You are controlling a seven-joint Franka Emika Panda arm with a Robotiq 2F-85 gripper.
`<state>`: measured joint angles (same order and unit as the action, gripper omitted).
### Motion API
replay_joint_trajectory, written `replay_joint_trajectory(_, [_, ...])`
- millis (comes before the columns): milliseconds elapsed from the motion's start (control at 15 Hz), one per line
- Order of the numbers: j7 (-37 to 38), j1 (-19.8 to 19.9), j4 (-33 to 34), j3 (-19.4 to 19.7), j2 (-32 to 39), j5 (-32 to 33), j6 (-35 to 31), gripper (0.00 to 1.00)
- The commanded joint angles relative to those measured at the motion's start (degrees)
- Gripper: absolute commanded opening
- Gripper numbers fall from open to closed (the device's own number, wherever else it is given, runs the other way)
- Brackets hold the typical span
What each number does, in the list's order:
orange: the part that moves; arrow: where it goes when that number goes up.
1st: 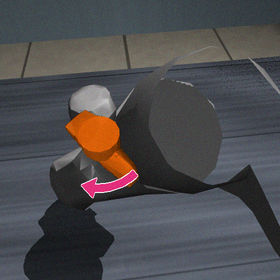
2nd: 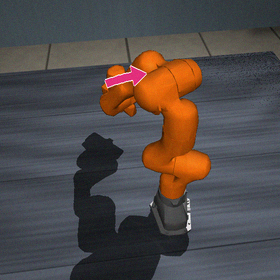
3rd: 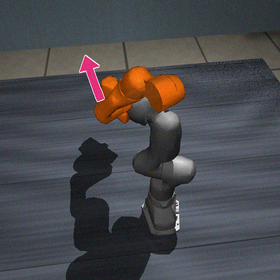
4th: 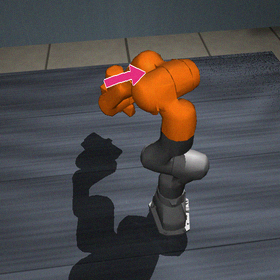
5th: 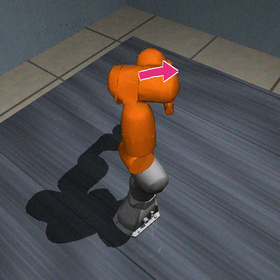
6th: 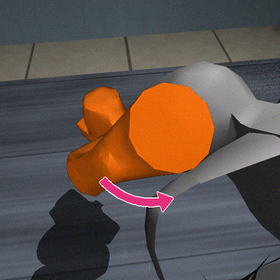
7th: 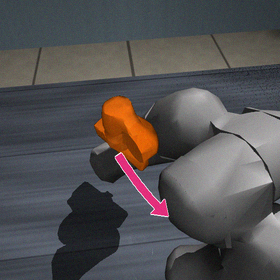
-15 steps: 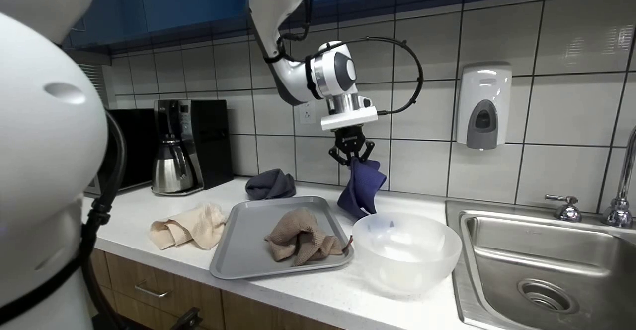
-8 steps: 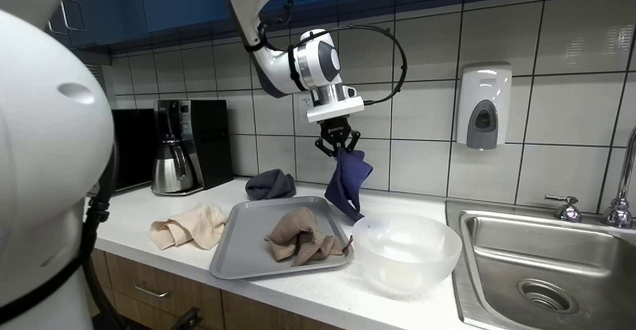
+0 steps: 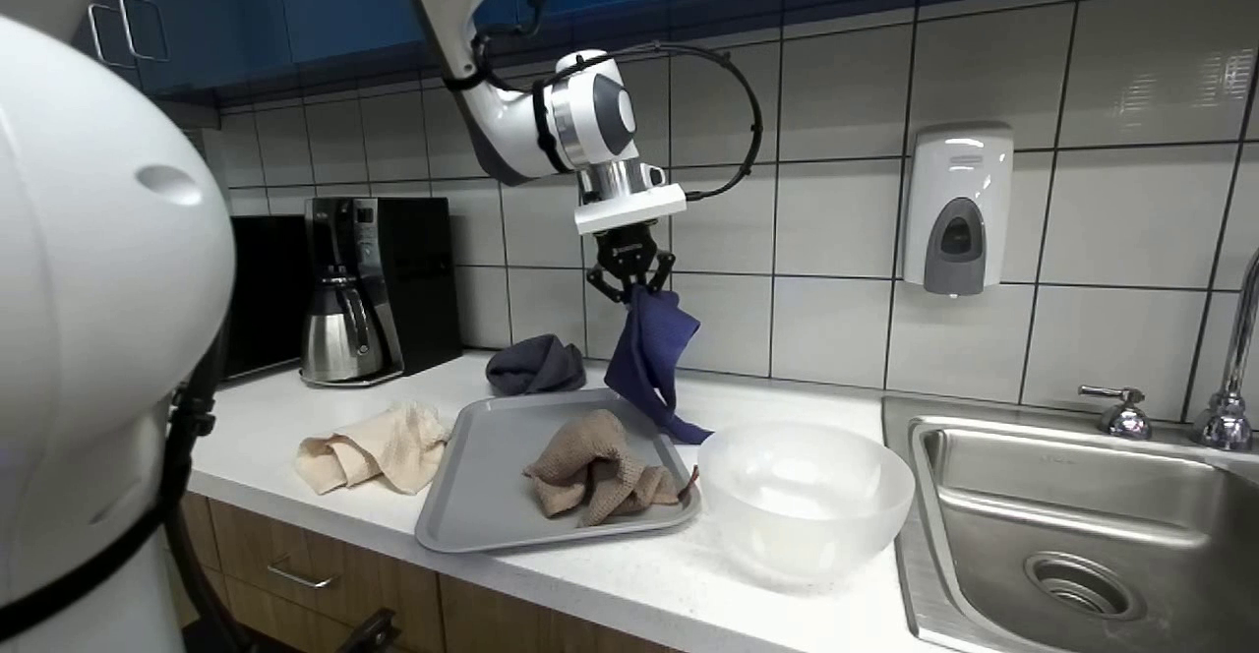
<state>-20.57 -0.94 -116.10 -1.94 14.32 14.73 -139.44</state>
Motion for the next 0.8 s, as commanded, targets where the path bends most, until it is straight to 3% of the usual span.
replay_joint_trajectory(0, [-3.25, -0.54, -3.11, -1.74, -2.79, -0.27, 0.30, 0.01])
replay_joint_trajectory(733, [-5.37, -3.35, -5.22, -4.61, -3.69, -0.06, 1.78, 0.01])
